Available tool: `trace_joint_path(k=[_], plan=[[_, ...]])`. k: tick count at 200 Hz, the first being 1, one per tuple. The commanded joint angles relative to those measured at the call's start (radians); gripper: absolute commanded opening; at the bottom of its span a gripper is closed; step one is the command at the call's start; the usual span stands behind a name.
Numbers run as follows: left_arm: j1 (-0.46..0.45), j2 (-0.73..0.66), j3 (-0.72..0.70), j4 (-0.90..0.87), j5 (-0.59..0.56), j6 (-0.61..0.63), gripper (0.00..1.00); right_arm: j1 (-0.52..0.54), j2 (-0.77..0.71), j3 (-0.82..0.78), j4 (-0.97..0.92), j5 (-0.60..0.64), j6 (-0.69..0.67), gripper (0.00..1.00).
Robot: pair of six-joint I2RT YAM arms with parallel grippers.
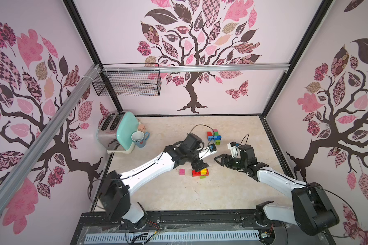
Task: Assemble the number 4 with lego
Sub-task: Adjust the lego brick at the center of the board, then pick up the lego brick from the center of the board.
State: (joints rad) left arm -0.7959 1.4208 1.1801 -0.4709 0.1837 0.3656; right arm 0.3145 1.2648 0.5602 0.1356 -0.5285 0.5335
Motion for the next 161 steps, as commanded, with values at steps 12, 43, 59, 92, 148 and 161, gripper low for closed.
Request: trace_joint_path(k=[12, 43, 59, 92, 148, 161], plan=[[0.120, -0.183, -0.201, 0.359, -0.316, -0.332, 0.92, 0.178, 0.021, 0.202, -0.098, 0.096, -0.238, 0.80], [0.205, -0.274, -0.254, 0.228, -0.705, -0.528, 0.98, 0.405, 0.169, 0.410, -0.213, 0.295, -0.480, 0.81], [0.298, -0.327, -0.272, 0.101, -0.773, -0.690, 0.98, 0.493, 0.273, 0.512, -0.287, 0.310, -0.612, 0.81], [0.590, -0.521, -0.408, -0.034, -0.681, -0.932, 0.98, 0.597, 0.481, 0.691, -0.445, 0.298, -0.817, 0.81], [0.753, -0.699, -0.473, -0.116, -0.561, -0.965, 0.98, 0.645, 0.713, 0.875, -0.604, 0.532, -0.950, 0.81], [0.753, -0.676, -0.461, -0.129, -0.547, -0.960, 0.98, 0.644, 0.742, 0.902, -0.638, 0.526, -0.987, 0.81]])
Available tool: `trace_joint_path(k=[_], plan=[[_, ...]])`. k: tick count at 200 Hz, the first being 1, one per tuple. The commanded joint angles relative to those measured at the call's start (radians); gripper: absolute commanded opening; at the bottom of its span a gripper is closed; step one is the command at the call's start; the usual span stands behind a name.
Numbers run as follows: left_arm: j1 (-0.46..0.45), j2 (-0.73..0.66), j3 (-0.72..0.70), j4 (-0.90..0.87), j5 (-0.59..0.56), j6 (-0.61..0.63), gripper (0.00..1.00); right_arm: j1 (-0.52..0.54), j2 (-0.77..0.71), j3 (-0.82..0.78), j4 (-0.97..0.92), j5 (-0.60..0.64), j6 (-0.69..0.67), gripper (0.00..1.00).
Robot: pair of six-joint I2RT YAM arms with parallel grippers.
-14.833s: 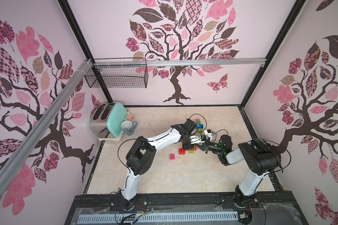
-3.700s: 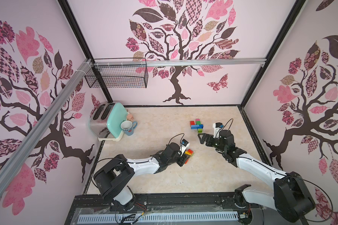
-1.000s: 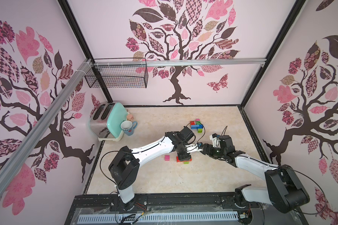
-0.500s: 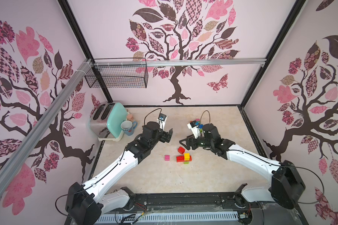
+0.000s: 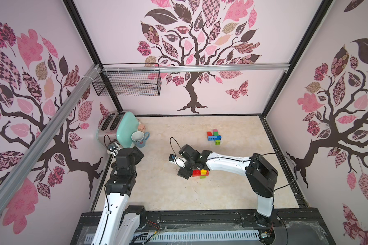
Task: Assemble the number 4 with lego
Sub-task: Pick up the lego brick from the center of the board.
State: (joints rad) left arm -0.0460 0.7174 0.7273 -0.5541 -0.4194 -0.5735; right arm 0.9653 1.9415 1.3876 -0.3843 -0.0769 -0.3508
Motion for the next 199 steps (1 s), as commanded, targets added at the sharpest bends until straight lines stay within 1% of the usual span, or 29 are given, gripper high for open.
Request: trace_joint_path(k=[1, 26, 50, 75, 93, 125, 157, 199], plan=[[0.003, 0.029, -0.006, -0.046, 0.058, -0.021, 0.98, -0.006, 0.067, 0.075, -0.122, 0.073, -0.106, 0.81], [0.004, 0.094, 0.025, -0.057, 0.091, -0.002, 0.98, -0.006, 0.123, 0.135, -0.212, -0.016, -0.175, 0.80], [0.006, 0.140, 0.058, -0.082, 0.112, 0.017, 0.98, -0.007, 0.155, 0.167, -0.212, -0.051, -0.183, 0.76], [0.005, 0.145, 0.057, -0.079, 0.114, 0.017, 0.98, -0.006, 0.185, 0.183, -0.190, -0.064, -0.182, 0.72], [0.005, 0.139, 0.051, -0.071, 0.114, 0.018, 0.98, -0.007, 0.201, 0.185, -0.174, -0.063, -0.183, 0.61], [0.005, 0.140, 0.049, -0.064, 0.120, 0.024, 0.98, -0.007, 0.234, 0.215, -0.184, -0.052, -0.194, 0.55], [0.005, 0.151, 0.049, -0.063, 0.134, 0.026, 0.98, -0.008, 0.236, 0.221, -0.190, -0.053, -0.194, 0.44], [0.005, 0.164, 0.050, -0.059, 0.146, 0.024, 0.98, -0.008, 0.214, 0.209, -0.175, -0.076, -0.188, 0.41]])
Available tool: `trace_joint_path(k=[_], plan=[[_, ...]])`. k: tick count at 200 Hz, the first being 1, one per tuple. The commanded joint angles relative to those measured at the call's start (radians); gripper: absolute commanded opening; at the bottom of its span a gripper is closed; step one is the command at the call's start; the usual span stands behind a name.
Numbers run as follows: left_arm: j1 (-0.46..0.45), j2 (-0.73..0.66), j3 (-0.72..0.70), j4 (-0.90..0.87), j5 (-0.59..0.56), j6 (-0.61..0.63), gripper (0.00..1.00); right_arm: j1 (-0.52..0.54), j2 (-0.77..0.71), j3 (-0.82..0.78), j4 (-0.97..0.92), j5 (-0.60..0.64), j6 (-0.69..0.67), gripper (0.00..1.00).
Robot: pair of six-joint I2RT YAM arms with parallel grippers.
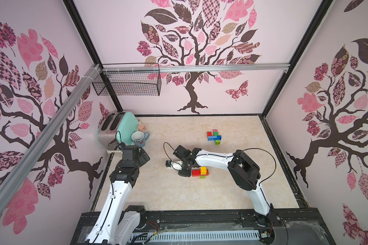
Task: Assemble the number 4 with lego
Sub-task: Pick up the lego brick from the center of the board.
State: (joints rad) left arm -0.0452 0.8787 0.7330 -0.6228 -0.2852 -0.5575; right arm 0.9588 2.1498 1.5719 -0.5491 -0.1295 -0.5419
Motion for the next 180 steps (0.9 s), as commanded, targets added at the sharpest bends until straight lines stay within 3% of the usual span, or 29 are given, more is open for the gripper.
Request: trace_joint_path(k=[1, 56, 78, 101, 122, 148, 180], plan=[[0.005, 0.003, 0.045, 0.009, 0.012, 0.008, 0.98, -0.001, 0.005, 0.026, -0.010, -0.023, 0.003, 0.41], [0.004, 0.007, 0.048, 0.012, 0.054, 0.012, 0.98, -0.008, -0.055, 0.008, 0.008, -0.063, 0.021, 0.23], [0.005, 0.032, 0.055, 0.011, 0.094, 0.012, 0.98, -0.033, -0.173, -0.036, 0.060, -0.136, 0.051, 0.14], [0.003, 0.071, 0.056, 0.035, 0.227, 0.022, 0.98, -0.080, -0.339, -0.109, 0.076, -0.229, 0.053, 0.00], [-0.025, 0.131, 0.046, 0.062, 0.328, 0.007, 0.98, -0.140, -0.478, -0.197, 0.068, -0.265, 0.049, 0.00], [-0.145, 0.209, 0.050, 0.087, 0.316, 0.005, 0.98, -0.215, -0.581, -0.254, 0.061, -0.101, 0.280, 0.00], [-0.257, 0.333, 0.073, 0.114, 0.358, -0.005, 0.98, -0.244, -0.651, -0.295, -0.044, 0.044, 0.728, 0.00]])
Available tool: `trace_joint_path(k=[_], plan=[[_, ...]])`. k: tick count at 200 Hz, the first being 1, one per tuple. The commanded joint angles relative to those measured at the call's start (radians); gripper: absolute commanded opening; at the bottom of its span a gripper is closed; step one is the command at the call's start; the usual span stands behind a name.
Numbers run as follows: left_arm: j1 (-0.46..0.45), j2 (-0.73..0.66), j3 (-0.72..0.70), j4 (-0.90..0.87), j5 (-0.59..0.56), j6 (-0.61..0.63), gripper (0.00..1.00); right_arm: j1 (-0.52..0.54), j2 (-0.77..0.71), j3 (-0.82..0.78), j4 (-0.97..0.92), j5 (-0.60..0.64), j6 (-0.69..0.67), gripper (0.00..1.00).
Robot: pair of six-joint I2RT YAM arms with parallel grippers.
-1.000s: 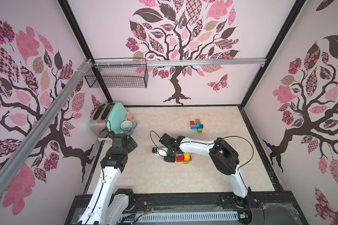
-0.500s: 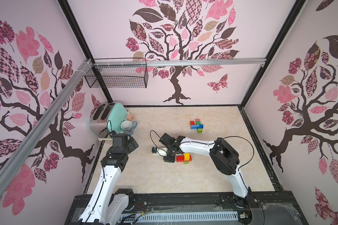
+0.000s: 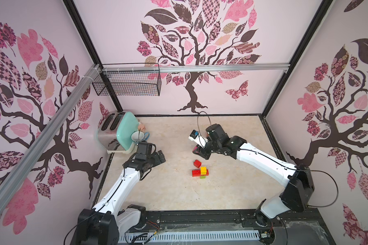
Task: Assemble the number 4 with lego
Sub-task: Pick up the lego brick from the center of the board, then assemble the lego brick with the lego brick.
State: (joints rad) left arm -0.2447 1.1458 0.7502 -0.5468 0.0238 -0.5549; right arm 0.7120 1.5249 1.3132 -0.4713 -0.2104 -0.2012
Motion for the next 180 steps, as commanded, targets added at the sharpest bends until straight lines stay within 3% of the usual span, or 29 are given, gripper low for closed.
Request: trace_joint_path(k=[1, 26, 41, 73, 104, 180], plan=[[-0.061, 0.070, 0.057, 0.038, 0.049, -0.007, 0.98, 0.003, -0.027, -0.036, -0.129, 0.125, 0.402, 0.00], [-0.120, 0.173, 0.095, 0.010, 0.059, 0.014, 0.98, 0.009, -0.027, -0.013, -0.277, 0.098, 0.681, 0.00], [-0.143, 0.209, 0.106, 0.015, 0.079, 0.020, 0.98, 0.036, -0.034, -0.012, -0.297, 0.094, 0.759, 0.00], [-0.185, 0.259, 0.110, 0.014, 0.110, 0.030, 0.98, 0.119, -0.017, 0.002, -0.355, 0.294, 0.866, 0.00], [-0.230, 0.290, 0.099, 0.032, 0.133, 0.031, 0.98, 0.142, 0.037, 0.019, -0.411, 0.339, 0.915, 0.00], [-0.238, 0.371, 0.112, 0.044, 0.198, 0.036, 0.98, 0.159, 0.113, 0.042, -0.386, 0.328, 0.888, 0.00]])
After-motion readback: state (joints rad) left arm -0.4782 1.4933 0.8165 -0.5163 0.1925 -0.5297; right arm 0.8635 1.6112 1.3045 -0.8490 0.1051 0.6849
